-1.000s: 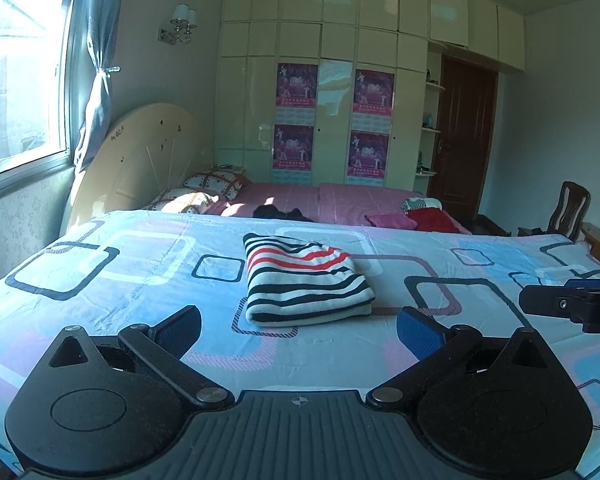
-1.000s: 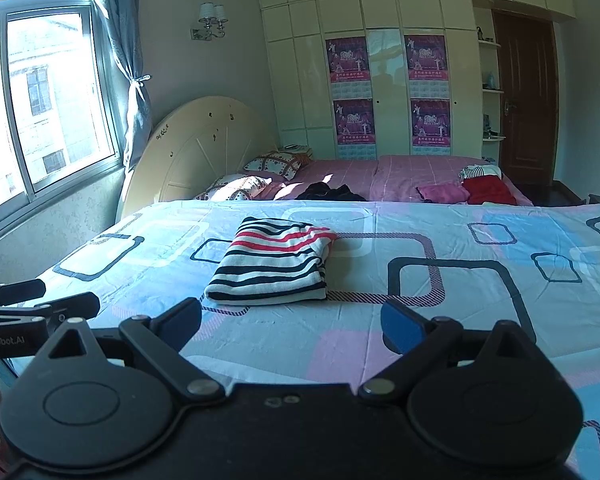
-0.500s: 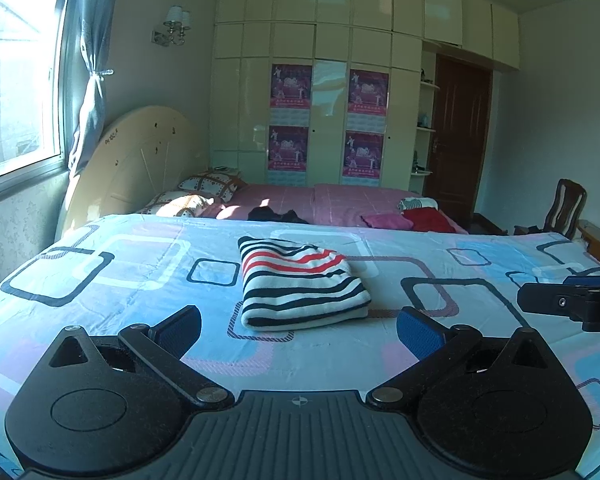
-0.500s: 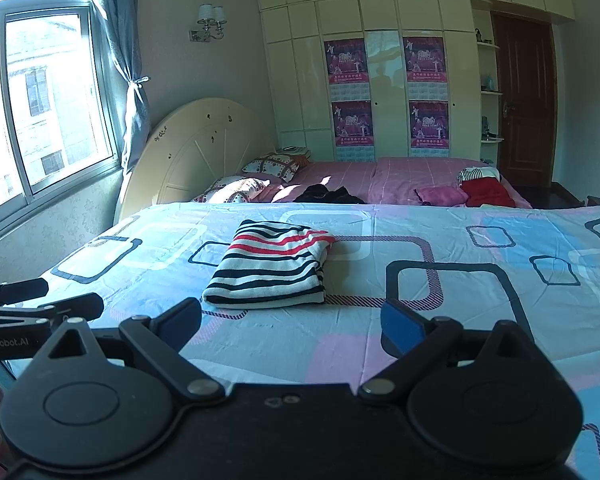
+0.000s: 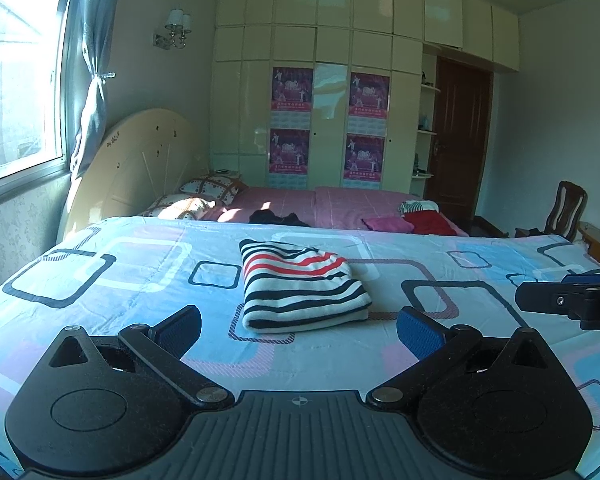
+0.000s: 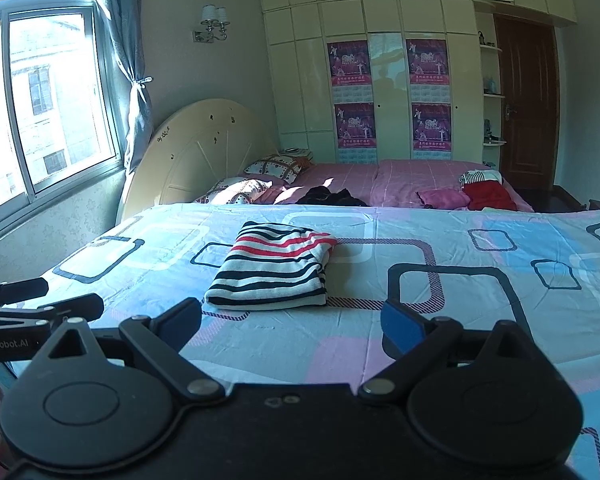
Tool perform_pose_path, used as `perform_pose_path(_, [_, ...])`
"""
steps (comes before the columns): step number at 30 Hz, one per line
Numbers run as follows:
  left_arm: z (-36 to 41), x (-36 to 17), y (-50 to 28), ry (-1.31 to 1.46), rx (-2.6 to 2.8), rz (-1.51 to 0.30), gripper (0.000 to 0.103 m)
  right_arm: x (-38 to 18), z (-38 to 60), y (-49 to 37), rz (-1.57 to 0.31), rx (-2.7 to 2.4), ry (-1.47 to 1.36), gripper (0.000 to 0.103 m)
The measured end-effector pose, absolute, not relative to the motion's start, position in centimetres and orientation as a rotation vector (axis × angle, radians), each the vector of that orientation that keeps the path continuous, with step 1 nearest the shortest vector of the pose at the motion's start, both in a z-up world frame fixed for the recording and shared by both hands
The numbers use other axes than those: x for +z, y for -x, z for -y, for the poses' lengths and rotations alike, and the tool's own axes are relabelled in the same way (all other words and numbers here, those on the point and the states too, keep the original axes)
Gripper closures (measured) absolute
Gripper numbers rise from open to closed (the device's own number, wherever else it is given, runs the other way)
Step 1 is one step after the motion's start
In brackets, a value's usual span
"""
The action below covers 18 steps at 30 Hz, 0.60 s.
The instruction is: Fold small clothes
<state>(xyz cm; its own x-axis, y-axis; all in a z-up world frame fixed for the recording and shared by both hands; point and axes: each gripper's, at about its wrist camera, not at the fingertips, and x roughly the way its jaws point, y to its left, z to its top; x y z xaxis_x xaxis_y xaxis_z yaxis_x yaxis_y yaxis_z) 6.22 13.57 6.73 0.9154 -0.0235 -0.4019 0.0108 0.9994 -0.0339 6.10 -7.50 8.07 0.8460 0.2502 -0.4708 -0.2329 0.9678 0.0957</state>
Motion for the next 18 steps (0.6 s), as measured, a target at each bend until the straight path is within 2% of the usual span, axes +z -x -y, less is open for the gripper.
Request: perform_pose_path(18, [-13.27, 6.92, -5.29, 0.036, -0.009, -0.359, 0.0, 7.97, 7.55, -5.86, -0.499, 0.258, -0.035, 0.007])
